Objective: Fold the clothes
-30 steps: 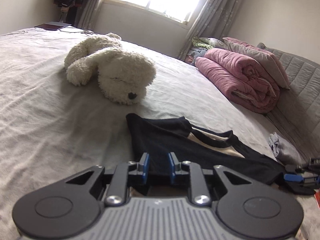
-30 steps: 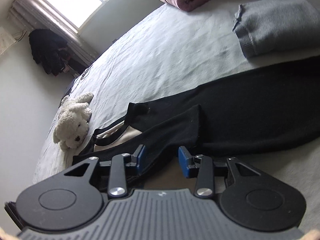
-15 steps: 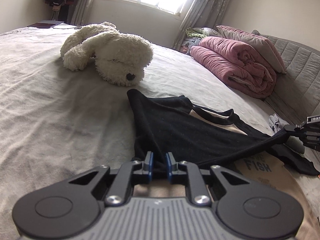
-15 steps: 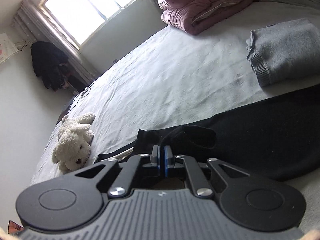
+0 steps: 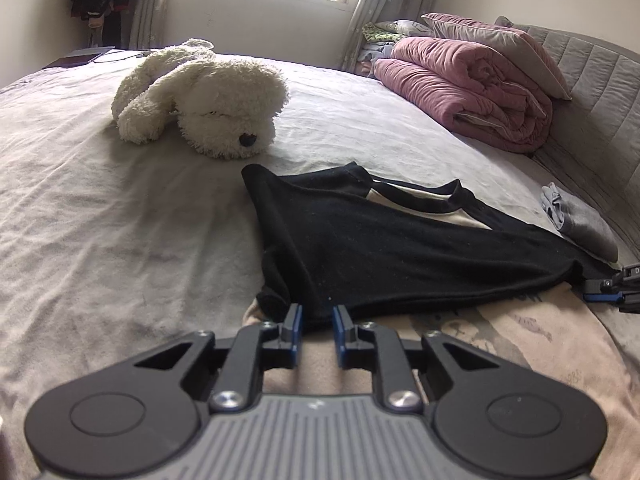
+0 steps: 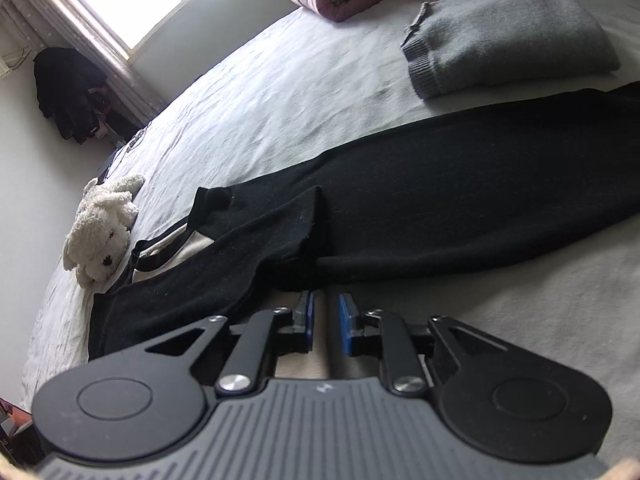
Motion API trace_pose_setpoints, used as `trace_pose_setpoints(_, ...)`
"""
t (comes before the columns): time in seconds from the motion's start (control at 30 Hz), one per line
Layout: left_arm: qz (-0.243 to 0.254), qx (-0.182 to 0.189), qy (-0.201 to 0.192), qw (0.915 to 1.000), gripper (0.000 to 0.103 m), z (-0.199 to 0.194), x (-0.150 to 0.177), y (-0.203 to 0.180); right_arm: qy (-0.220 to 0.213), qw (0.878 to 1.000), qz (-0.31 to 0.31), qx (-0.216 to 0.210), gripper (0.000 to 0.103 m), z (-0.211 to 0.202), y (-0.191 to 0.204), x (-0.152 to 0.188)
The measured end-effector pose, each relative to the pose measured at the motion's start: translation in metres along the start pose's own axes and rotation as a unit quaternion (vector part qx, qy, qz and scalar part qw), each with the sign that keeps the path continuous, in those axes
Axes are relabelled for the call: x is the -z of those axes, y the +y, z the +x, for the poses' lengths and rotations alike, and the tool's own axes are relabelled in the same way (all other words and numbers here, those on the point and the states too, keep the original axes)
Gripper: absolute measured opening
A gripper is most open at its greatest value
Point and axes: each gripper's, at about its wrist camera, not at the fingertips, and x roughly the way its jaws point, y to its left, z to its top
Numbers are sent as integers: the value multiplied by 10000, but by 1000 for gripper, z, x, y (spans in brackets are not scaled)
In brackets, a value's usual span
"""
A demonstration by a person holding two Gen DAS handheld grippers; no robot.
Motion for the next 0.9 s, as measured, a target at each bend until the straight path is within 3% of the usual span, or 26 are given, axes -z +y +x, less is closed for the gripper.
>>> trace_pose_setpoints(0.07,-21,-31,15,10000,26,-5,4,-4,-141,9998,156,20,40,-14,-15,-3)
trace_pose_setpoints(0.1,-17,-59,8,10000,28,-7,6,-7,-231,9994,243,62,41,-20,-23,-5)
trace_pose_setpoints(0.33,-5,15,-126,9999,32,-13,-2,-42,-668,9930,956,182,41,-55,-71,-11)
trace_pose_setpoints(0.53,535,409,-141,9976,37,17,-20,-120,-652,9880,1398,-36,41,-62,-83,-15)
trace_pose_setpoints(0.77,1422,879,-154,9858,44,67,-30,-216,-609,9803,1863,-258,41,-69,-94,-24)
trace_pose_setpoints(0.9,1862,1131,-65,9760,44,86,-30,-244,-582,9750,2111,-382,41,-74,-100,-28)
